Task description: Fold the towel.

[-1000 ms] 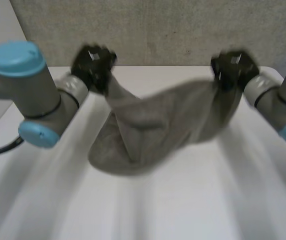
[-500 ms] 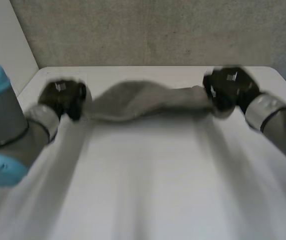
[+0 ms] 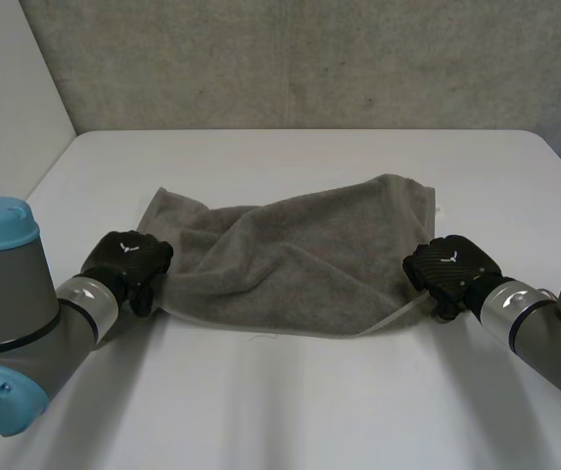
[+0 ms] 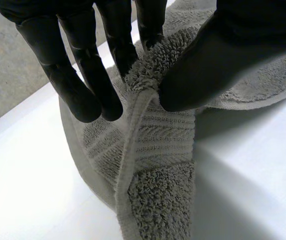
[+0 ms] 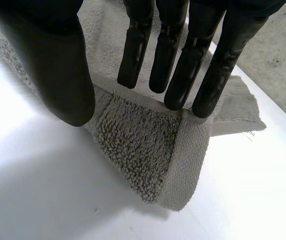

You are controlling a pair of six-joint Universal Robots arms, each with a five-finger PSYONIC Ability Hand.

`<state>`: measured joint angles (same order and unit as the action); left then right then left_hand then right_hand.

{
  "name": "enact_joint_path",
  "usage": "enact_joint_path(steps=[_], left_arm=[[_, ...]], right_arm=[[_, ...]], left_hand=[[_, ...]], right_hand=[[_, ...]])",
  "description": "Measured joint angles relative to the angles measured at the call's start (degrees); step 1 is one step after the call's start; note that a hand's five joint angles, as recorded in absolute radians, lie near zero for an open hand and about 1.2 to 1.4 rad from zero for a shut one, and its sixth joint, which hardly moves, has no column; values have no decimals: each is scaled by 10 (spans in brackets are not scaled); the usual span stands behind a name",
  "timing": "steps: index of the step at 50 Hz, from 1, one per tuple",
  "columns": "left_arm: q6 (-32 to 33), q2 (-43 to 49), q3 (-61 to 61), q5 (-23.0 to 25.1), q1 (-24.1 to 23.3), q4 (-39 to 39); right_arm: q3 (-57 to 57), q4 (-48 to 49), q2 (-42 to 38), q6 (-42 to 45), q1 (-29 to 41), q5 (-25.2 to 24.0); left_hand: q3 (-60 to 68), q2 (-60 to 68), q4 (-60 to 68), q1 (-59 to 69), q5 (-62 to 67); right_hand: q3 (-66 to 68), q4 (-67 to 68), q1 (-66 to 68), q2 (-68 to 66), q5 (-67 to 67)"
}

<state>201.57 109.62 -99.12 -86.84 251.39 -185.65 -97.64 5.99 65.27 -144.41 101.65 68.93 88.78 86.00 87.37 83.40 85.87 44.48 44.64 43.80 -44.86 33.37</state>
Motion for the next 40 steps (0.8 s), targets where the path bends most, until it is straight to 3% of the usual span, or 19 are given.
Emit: enact_joint_path(steps=[7,34,36,40], left_arm=[[0,4,2,0,3,-11],[0,5,5,2,13,-13],[0,5,5,2,13,-13],[0,5,4,2,13,-13]], right_arm=[[-6,11,-1,4,-1,-3],[22,11,-42,80,-27,-6],[25,10,-47,85,-27,-6],[29,9,-50,88,-27,-6]], left_hand=[[0,0,0,0,0],[0,0,0,0,0],[0,0,0,0,0],[0,0,0,0,0]], right_hand=[[-61,-66,-62,56,-71],[-81,-79,-85,69,-92],[-49,-49,-46,47,-45],[175,173,191,-177,187]])
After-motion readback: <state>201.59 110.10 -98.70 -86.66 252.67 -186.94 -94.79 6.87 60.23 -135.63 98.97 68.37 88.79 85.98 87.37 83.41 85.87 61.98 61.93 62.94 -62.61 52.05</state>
